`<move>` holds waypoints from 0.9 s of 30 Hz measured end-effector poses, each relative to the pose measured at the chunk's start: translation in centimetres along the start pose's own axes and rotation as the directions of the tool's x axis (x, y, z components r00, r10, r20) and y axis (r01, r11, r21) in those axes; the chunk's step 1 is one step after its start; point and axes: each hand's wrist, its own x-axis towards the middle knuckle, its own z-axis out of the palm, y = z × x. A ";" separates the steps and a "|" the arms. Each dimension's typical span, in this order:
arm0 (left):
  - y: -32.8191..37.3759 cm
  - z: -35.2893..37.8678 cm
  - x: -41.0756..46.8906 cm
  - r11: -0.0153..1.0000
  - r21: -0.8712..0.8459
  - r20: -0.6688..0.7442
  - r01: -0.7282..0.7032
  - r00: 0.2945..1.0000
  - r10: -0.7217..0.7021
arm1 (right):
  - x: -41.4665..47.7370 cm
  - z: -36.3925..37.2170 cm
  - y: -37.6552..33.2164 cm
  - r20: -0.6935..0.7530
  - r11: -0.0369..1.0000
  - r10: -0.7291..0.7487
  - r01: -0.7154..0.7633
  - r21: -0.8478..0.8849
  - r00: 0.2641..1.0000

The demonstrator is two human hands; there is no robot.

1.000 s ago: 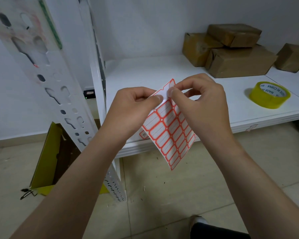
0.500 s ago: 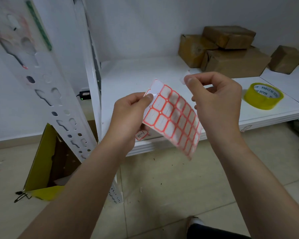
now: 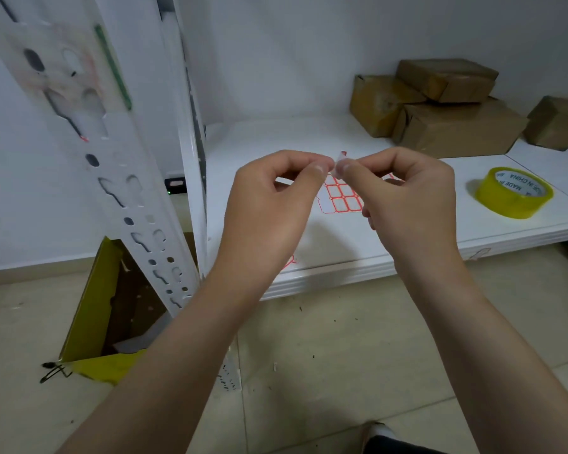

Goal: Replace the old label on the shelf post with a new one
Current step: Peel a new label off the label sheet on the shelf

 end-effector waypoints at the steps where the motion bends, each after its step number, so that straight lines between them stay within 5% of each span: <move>1: 0.5 -0.3 -0.4 1.000 0.012 0.007 -0.029 1.000 0.029 | -0.1 0.3 -0.3 0.020 1.000 0.002 -0.002 0.017 1.000; 6: 0.9 -2.0 -1.0 0.996 0.009 -0.034 -0.088 0.996 0.088 | -0.7 1.4 -2.1 0.088 0.992 0.033 -0.044 0.121 0.996; 18: 1.1 -5.2 -0.7 0.997 -0.078 -0.030 0.026 0.999 -0.029 | -1.7 3.6 -4.2 0.244 0.971 0.047 -0.102 0.217 0.969; 27: 1.4 -5.4 -0.4 0.951 -0.258 0.004 0.170 0.985 -0.175 | -1.5 3.5 -4.4 0.108 0.966 0.017 -0.044 0.256 0.994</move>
